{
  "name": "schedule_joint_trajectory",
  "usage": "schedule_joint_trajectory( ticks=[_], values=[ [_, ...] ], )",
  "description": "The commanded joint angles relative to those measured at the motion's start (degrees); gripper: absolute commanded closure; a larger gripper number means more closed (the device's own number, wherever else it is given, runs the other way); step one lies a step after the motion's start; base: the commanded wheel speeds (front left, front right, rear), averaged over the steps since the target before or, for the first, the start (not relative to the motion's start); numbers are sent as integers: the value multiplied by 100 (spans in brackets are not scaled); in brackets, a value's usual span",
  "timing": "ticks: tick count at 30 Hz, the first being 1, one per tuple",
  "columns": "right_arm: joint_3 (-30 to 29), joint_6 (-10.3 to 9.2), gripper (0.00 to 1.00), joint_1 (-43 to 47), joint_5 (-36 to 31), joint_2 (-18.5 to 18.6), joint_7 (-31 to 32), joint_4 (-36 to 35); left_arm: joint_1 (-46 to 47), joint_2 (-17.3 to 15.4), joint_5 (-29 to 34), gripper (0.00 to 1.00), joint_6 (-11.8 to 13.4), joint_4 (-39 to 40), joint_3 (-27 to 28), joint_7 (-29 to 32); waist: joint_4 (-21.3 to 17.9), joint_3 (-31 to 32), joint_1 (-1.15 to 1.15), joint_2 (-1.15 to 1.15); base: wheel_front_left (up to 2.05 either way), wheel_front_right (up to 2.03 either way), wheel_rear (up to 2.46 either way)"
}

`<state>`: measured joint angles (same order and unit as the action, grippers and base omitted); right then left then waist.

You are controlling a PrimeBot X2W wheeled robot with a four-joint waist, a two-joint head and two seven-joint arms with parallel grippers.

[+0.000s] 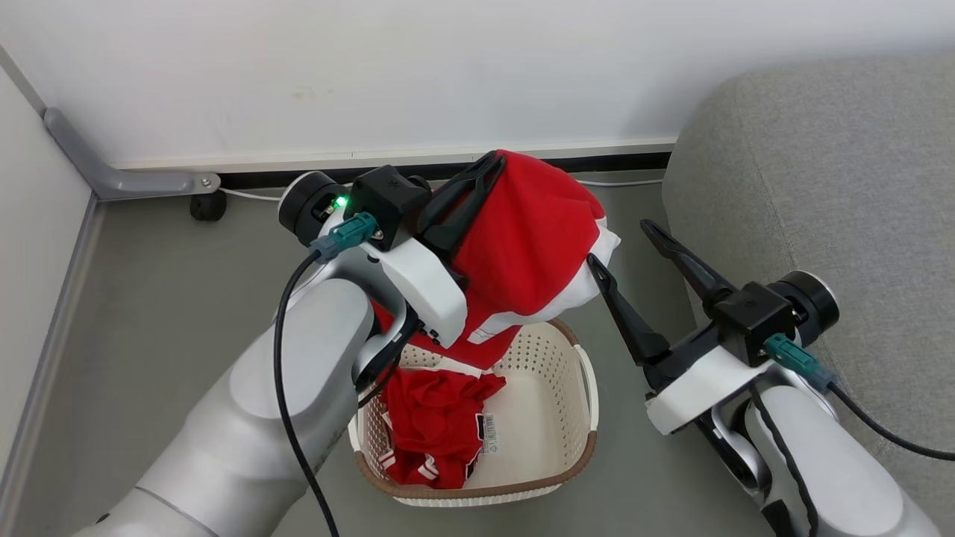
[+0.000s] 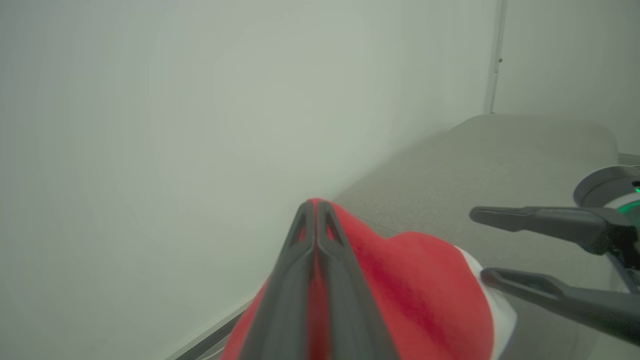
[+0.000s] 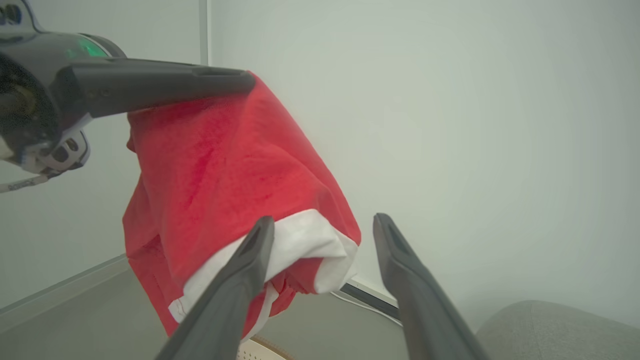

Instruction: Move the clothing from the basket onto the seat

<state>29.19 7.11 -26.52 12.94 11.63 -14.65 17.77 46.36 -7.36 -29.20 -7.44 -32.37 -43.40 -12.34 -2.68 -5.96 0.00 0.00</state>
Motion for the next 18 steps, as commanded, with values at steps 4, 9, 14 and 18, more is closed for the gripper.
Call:
schedule_joint_trajectory(
  ticks=[4,9,14,18],
  values=[
    [206,37,0,-232,89,-72,-35,120,348,-75,-82,100,-3,59,133,-87,52,7,0,0,0,0,0],
    [638,37,0,-383,461,-111,-35,513,363,-25,-95,100,-3,39,62,-116,128,19,0,0,0,0,0],
    [947,37,0,-670,810,-182,-35,864,400,37,-112,100,-3,76,-48,-143,232,2,0,0,0,0,0],
    [1039,37,0,-839,940,-272,-35,1058,416,68,-138,100,-4,87,-127,-156,304,-14,0,0,0,0,0]
  ],
)
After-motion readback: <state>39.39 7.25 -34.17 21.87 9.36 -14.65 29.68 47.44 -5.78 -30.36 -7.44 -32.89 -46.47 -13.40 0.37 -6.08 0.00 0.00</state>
